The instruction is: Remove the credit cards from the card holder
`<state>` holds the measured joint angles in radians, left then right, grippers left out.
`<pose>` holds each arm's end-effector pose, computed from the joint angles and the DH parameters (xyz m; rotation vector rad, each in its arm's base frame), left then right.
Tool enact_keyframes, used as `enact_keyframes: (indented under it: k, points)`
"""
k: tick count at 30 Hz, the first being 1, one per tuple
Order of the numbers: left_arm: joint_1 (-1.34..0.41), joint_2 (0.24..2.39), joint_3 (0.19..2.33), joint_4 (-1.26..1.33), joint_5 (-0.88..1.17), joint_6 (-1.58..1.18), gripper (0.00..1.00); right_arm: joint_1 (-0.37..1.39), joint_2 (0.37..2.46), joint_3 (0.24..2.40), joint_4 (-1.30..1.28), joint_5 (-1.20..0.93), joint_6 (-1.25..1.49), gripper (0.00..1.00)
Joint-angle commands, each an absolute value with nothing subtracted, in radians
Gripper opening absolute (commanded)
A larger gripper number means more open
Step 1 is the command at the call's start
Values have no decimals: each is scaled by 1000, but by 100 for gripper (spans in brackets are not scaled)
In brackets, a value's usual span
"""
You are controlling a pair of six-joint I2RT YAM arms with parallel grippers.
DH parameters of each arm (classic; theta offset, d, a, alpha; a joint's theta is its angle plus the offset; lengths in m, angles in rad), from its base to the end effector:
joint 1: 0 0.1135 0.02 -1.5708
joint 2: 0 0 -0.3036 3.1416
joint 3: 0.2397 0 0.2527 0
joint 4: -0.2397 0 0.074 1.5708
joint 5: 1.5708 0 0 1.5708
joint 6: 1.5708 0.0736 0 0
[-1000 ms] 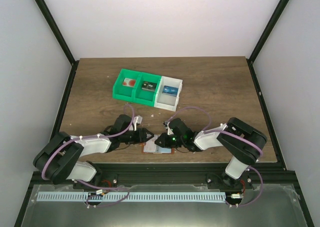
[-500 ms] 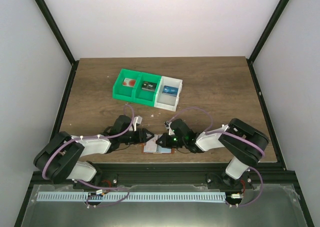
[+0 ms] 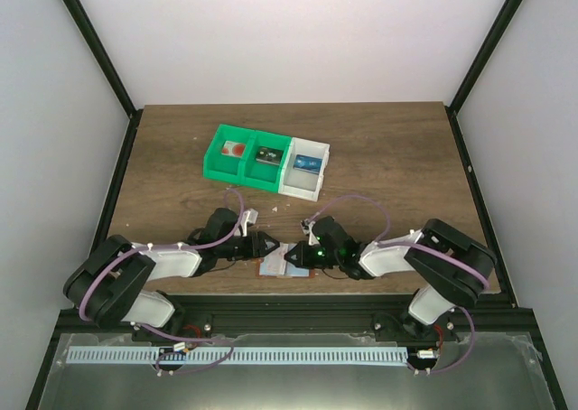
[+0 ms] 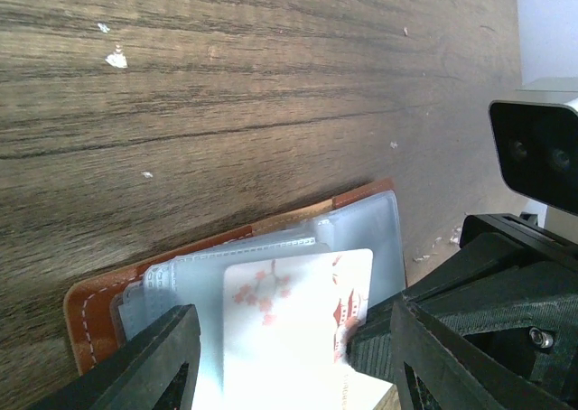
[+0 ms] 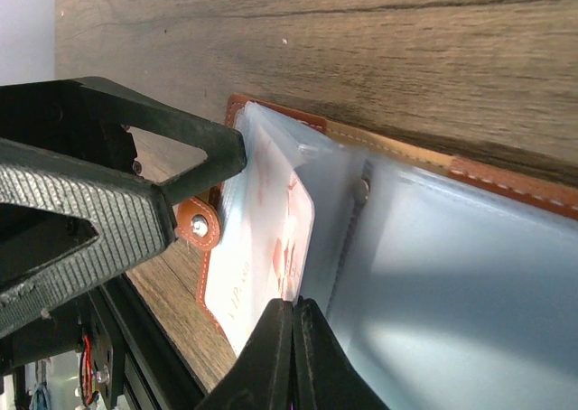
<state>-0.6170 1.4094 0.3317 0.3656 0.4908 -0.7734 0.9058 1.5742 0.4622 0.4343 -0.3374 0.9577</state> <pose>0.1801 -0.1703 0.1346 0.0908 2.5227 -1.2178 0.1630 0.2474 0.1336 -0.1434 2.5845 1.2536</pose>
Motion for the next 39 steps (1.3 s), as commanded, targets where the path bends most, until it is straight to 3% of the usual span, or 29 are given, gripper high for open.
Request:
enact_keyframes:
  k: [1,15,27,33,39]
  points:
    - [-622,1445,302,293,451,-766,60,913,1533,431,381,-293,954,0]
    - [-623,1418,345,286,490,-788,60,911,1389,379,257,-196,989,0]
    - [-622,1302,415,171,465,-784,67,911,1150,340,153,-120,1037,1]
    - [-622,1177,397,206,495,-874,77,911,967,320,128,-70,1095,0]
    - [-623,1045,368,280,541,-986,78,911,835,308,173,-37,1163,0]
